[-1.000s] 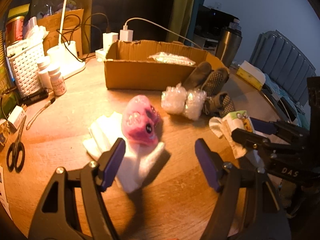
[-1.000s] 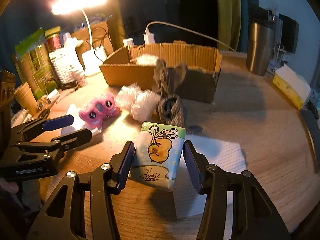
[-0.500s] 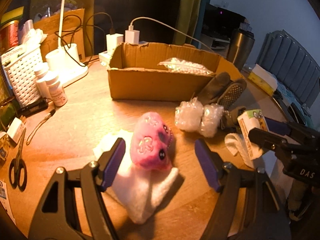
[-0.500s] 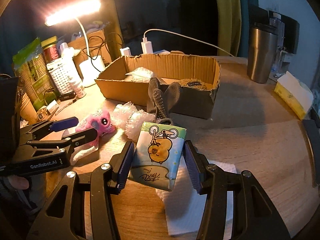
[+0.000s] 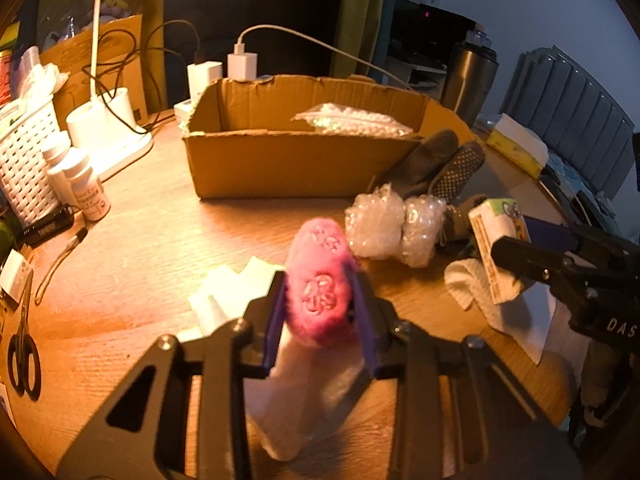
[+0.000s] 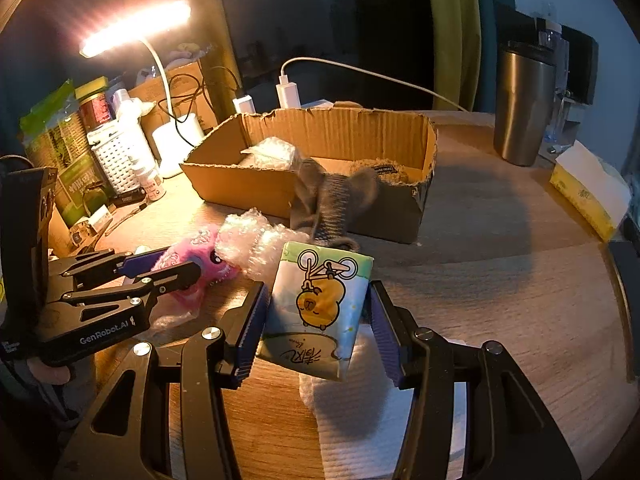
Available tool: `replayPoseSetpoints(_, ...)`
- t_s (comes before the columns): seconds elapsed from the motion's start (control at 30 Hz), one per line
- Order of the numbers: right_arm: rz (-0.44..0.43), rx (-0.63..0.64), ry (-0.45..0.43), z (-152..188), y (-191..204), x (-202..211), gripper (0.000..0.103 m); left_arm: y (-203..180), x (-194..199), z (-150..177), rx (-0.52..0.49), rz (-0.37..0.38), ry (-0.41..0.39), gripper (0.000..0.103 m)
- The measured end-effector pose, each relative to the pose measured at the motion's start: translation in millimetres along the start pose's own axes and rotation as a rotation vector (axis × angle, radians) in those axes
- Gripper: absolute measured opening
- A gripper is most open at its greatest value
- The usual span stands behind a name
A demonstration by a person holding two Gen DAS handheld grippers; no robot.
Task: Organize soft objects
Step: 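Lift pink plush with left gripper while right gripper carries tissue pack over the box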
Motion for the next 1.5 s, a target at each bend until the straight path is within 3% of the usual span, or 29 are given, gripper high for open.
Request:
replayPoseSetpoints(0.93,-0.007,0.025,-0.117,-34,1,47,0.053,-13,69,-41,-0.028,0.002,-0.151,0.032)
replayPoseSetpoints(1.5,-0.016,0.050,-0.149,-71,-2,45,0.053,-5,80,-81,-0.015,-0.003,-0.222,0.032)
Point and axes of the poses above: each gripper's, at about its wrist camera, not at the fingertips, and x roughly against the way its jaws point, y to its left, z to its underside, the point moved 3 cm from there along -x, roughly the way its jaws point
